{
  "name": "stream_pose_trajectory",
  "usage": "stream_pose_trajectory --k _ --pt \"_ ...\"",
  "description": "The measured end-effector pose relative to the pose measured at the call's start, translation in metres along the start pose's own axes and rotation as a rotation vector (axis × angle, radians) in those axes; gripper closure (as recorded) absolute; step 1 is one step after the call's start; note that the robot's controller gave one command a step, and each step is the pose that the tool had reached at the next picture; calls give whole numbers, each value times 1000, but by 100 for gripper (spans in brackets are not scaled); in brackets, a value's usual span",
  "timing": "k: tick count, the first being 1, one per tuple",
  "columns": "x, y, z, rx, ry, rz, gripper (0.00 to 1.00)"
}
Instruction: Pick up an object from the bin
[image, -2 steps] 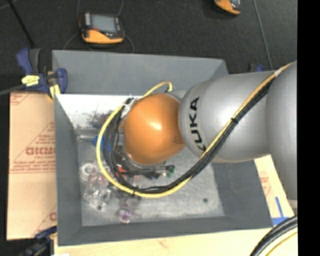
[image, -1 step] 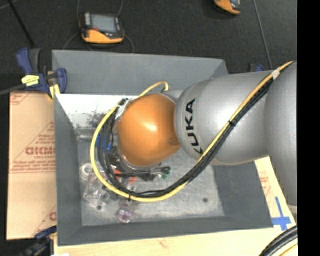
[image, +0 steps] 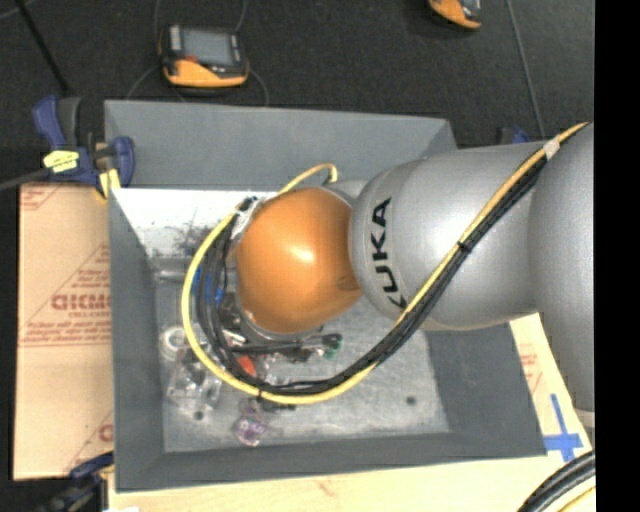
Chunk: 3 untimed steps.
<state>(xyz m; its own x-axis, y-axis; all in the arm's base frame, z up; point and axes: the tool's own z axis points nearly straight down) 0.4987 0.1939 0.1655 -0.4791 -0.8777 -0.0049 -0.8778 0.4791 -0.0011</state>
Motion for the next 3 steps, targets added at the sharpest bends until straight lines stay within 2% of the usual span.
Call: stream_pose_trajectory --k 1,2,3 --pt "-43 -67 68 2 1 -22 0" --pt "-45 -66 62 3 -6 -20 100" --pt "-24 -65 -86 6 -1 10 100"
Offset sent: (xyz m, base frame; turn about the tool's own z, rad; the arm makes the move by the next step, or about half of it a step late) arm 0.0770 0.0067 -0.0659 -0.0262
